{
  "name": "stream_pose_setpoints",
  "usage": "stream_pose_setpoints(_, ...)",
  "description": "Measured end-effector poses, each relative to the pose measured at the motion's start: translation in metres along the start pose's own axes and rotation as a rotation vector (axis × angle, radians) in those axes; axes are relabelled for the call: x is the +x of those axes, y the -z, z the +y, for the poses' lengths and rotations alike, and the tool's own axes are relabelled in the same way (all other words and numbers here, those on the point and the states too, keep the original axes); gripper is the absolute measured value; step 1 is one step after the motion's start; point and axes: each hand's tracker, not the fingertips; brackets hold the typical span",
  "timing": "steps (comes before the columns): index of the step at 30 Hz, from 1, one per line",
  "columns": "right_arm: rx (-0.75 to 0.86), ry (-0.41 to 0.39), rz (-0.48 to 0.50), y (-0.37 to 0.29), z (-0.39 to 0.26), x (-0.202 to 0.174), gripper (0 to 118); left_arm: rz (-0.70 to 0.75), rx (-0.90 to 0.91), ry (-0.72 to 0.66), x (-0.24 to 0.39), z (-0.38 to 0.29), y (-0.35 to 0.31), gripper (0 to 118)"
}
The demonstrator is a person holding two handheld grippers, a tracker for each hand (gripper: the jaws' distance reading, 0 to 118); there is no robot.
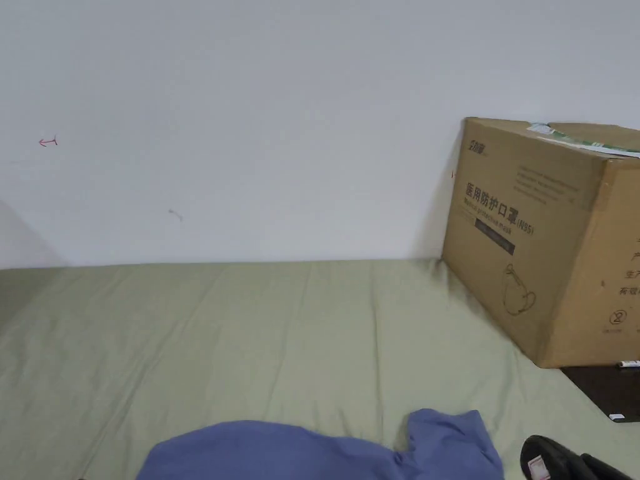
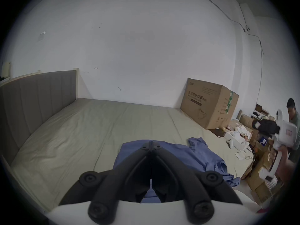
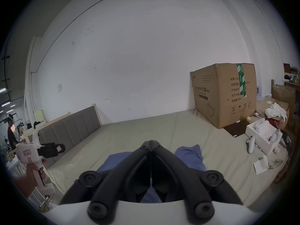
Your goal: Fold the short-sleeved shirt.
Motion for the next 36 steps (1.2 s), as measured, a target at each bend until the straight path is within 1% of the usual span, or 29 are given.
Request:
stream_pose_setpoints(1, -0.013, -0.002, -0.040, 0.006, 0.006, 0.006, 0, 0.004, -0.013, 0.009, 0.002, 0.004, 0.006, 0)
stream_pose_setpoints(2, -0.034, -0.001, -0.088, 0.017, 0.012, 0.023, 0, 0.006, -0.020, 0.014, 0.001, 0.002, 0.008, 0)
stream_pose_setpoints(5, -0.137, 0.058, -0.137, 0.070, 0.024, 0.078, 0, 0.012, -0.046, 0.006, -0.009, -0.005, 0.019, 0)
stream_pose_setpoints(6, -0.203, 0.059, -0.165, 0.095, 0.024, 0.101, 0, 0.019, -0.051, 0.002, -0.011, -0.009, 0.023, 0)
stream_pose_setpoints(7, -0.271, 0.073, -0.168, 0.121, 0.021, 0.120, 1, 0.027, -0.058, 0.001, -0.014, -0.013, 0.027, 0)
stream_pose_setpoints(8, -0.366, 0.085, -0.150, 0.150, 0.017, 0.137, 30, 0.036, -0.070, 0.005, -0.017, -0.018, 0.032, 0)
stream_pose_setpoints(9, -0.486, 0.074, -0.170, 0.178, 0.011, 0.151, 70, 0.048, -0.082, 0.010, -0.015, -0.016, 0.040, 0)
stream_pose_setpoints(10, -0.583, 0.064, -0.194, 0.206, 0.001, 0.164, 107, 0.056, -0.096, 0.016, -0.016, -0.019, 0.047, 0)
stream_pose_setpoints(11, -0.676, 0.054, -0.209, 0.230, -0.011, 0.175, 116, 0.063, -0.115, 0.022, -0.018, -0.023, 0.054, 0)
stream_pose_setpoints(12, -0.662, 0.078, -0.211, 0.250, -0.022, 0.185, 117, 0.069, -0.129, 0.025, -0.020, -0.026, 0.060, 0)
stream_pose_setpoints(14, -0.751, 0.113, -0.270, 0.286, -0.040, 0.203, 117, 0.068, -0.148, 0.022, -0.027, -0.033, 0.074, 0)
stream_pose_setpoints(16, -0.835, 0.146, -0.307, 0.320, -0.057, 0.219, 117, 0.070, -0.163, 0.021, -0.030, -0.038, 0.084, 0)
stream_pose_setpoints(17, -0.872, 0.149, -0.324, 0.337, -0.066, 0.226, 117, 0.072, -0.173, 0.019, -0.031, -0.036, 0.090, 0)
stream_pose_setpoints(19, -0.900, 0.113, -0.328, 0.355, -0.078, 0.232, 117, 0.073, -0.188, 0.009, -0.034, -0.040, 0.097, 0)
stream_pose_setpoints(21, -0.967, 0.047, -0.349, 0.377, -0.090, 0.236, 117, 0.074, -0.201, -0.002, -0.043, -0.045, 0.103, 0)
stream_pose_setpoints(23, -1.024, -0.029, -0.361, 0.385, -0.102, 0.235, 116, 0.082, -0.216, -0.004, -0.048, -0.051, 0.108, 0)
stream_pose_setpoints(24, -1.027, -0.065, -0.352, 0.386, -0.106, 0.232, 116, 0.087, -0.226, -0.005, -0.050, -0.054, 0.111, 0)
stream_pose_setpoints(25, -1.043, -0.083, -0.334, 0.387, -0.109, 0.227, 113, 0.094, -0.236, -0.008, -0.052, -0.056, 0.114, 0)
stream_pose_setpoints(27, -1.079, -0.075, -0.290, 0.381, -0.114, 0.216, 95, 0.102, -0.260, -0.022, -0.058, -0.061, 0.120, 0)
stream_pose_setpoints(28, -1.068, -0.063, -0.296, 0.378, -0.114, 0.212, 89, 0.102, -0.269, -0.032, -0.060, -0.064, 0.123, 0)
stream_pose_setpoints(29, -1.035, -0.055, -0.300, 0.374, -0.111, 0.209, 67, 0.102, -0.274, -0.043, -0.063, -0.066, 0.124, 0)
stream_pose_setpoints(30, -1.024, -0.040, -0.282, 0.371, -0.107, 0.211, 43, 0.102, -0.278, -0.050, -0.064, -0.067, 0.126, 0)
stream_pose_setpoints(31, -1.018, -0.023, -0.262, 0.368, -0.105, 0.211, 33, 0.104, -0.282, -0.055, -0.064, -0.069, 0.128, 0)
stream_pose_setpoints(33, -0.990, -0.054, -0.275, 0.359, -0.099, 0.211, 8, 0.102, -0.286, -0.058, -0.064, -0.068, 0.130, 0)
stream_pose_setpoints(34, -0.960, -0.021, -0.252, 0.357, -0.094, 0.211, 0, 0.097, -0.285, -0.057, -0.064, -0.066, 0.132, 0)
stream_pose_setpoints(36, -0.908, 0.001, -0.222, 0.347, -0.086, 0.210, 0, 0.079, -0.289, -0.038, -0.069, -0.056, 0.143, 0)
